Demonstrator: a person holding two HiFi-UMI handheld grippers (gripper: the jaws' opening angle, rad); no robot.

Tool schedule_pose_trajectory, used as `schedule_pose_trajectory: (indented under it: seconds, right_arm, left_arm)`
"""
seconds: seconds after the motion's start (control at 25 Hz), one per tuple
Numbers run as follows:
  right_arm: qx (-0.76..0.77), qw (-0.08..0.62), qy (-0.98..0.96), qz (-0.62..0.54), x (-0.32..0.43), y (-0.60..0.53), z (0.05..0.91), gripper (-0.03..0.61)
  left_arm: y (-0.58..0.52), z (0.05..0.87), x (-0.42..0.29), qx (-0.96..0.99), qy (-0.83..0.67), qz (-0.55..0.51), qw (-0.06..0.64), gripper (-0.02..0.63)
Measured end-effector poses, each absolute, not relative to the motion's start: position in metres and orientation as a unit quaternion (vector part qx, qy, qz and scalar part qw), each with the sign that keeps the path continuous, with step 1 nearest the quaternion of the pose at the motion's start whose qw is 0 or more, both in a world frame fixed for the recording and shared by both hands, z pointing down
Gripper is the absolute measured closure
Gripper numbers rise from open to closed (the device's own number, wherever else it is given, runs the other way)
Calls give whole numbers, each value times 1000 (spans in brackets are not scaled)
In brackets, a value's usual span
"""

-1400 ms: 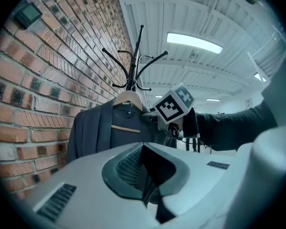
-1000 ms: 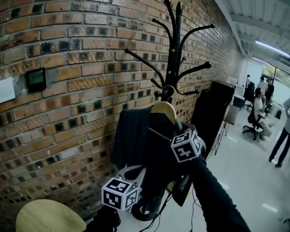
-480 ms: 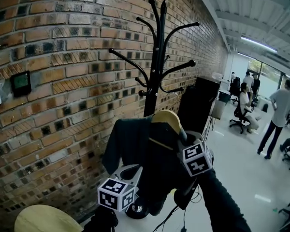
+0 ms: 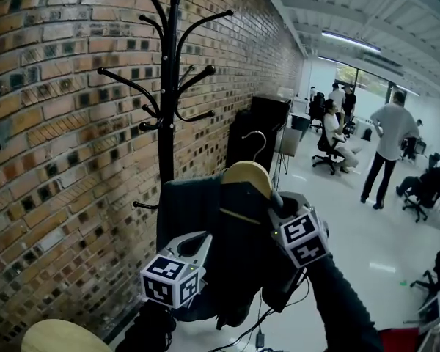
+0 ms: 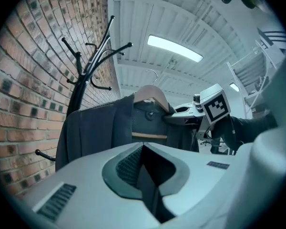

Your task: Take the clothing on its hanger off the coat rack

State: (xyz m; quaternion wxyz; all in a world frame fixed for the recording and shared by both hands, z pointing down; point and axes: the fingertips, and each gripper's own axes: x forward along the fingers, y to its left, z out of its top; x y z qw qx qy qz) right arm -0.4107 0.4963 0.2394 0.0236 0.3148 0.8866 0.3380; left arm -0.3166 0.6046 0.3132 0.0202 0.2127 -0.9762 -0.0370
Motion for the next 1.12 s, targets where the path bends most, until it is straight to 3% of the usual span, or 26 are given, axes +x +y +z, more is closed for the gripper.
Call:
schedule_pose_trajectory:
  seconds: [0.6,1.12]
  right_arm:
    - [181,4,915,361,-364,228,204,534]
    - [11,-3,932,361,-298,-77,133,534]
  left_arm:
    - [374,300,-309,326,-944,-14,39,607]
    - [74,302,-281,471,-881,16,43,607]
